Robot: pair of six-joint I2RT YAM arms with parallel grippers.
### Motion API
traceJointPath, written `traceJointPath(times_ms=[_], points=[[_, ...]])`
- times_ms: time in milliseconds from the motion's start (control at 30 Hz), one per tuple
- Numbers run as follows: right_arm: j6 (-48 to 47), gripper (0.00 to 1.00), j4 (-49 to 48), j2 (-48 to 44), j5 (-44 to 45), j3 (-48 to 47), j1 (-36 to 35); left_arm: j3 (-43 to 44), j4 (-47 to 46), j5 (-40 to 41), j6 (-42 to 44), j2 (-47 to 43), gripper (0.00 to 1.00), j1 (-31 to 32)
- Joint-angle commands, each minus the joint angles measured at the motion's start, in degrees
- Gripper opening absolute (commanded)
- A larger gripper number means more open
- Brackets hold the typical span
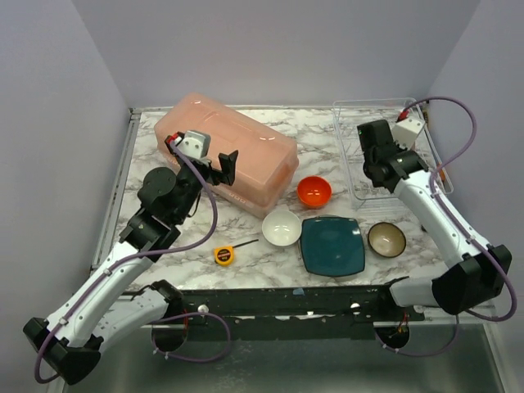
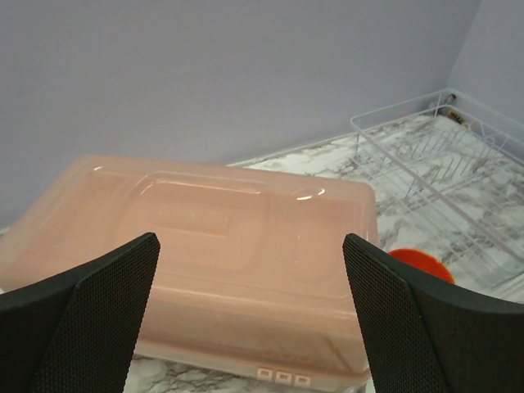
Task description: Load the mixed dishes into the dish rack
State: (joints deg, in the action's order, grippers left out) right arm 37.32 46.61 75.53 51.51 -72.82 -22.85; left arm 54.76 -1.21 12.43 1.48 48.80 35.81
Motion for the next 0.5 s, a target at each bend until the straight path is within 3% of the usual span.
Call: traceJointPath(times_ms=[0, 200, 467], points=[[0.19, 0.01, -5.56, 5.36, -10.16, -6.23, 7.99, -3.34, -3.48, 2.30, 5.11, -2.22, 0.94, 1.23], [7.24, 0.01, -7.66, 13.38, -18.95, -8.19, 18.63, -6.53, -6.64, 6.30, 9.83, -3.56, 0.94, 4.09], [12.76, 0.01, -10.40, 23.32, -23.51, -8.92, 27.39, -8.11, -8.99, 6.73, 12.76, -2.79, 0.93, 4.62]])
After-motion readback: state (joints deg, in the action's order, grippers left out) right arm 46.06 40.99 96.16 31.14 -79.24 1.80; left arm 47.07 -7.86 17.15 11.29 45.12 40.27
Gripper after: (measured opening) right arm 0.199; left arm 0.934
